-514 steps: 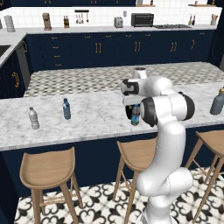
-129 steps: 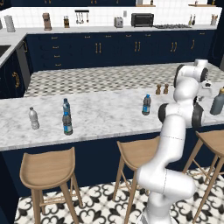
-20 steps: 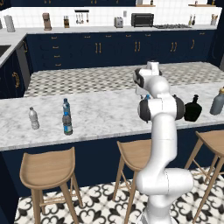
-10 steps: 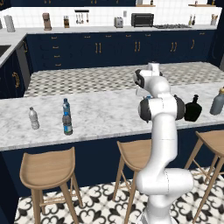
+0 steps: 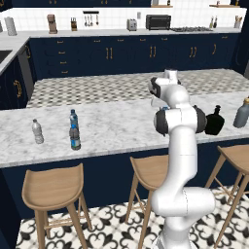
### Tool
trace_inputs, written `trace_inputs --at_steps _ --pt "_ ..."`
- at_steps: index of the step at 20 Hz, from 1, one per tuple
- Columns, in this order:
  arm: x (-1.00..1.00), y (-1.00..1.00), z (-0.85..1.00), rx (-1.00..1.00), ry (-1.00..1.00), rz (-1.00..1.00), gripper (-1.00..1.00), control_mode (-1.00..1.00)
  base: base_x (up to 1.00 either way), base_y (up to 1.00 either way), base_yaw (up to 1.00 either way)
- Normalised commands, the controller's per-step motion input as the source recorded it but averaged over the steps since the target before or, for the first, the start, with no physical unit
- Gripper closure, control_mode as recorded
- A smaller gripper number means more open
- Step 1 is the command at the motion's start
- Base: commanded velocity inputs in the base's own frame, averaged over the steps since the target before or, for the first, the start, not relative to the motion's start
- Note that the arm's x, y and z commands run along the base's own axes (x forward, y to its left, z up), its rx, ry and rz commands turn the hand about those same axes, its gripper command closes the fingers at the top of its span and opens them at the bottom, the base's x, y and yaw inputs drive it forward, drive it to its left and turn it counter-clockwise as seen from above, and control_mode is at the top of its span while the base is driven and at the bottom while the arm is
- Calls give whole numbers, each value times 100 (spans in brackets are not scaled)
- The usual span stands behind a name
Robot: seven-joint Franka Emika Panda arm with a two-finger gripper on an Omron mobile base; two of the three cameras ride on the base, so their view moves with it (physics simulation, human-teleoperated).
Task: Move the plastic bottles in the middle to the plastics group, and the glass bottles in the middle to the glass group.
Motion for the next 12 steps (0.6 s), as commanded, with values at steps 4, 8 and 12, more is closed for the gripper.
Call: trace_inputs --at_steps 4,8,12 --pt "-38 16 17 0 0 0 100 -100 0 0 0" --pt "-47 39 32 0 0 0 100 -100 0 0 0" --pt "-51 64 7 -1 0 5 100 -100 0 0 0"
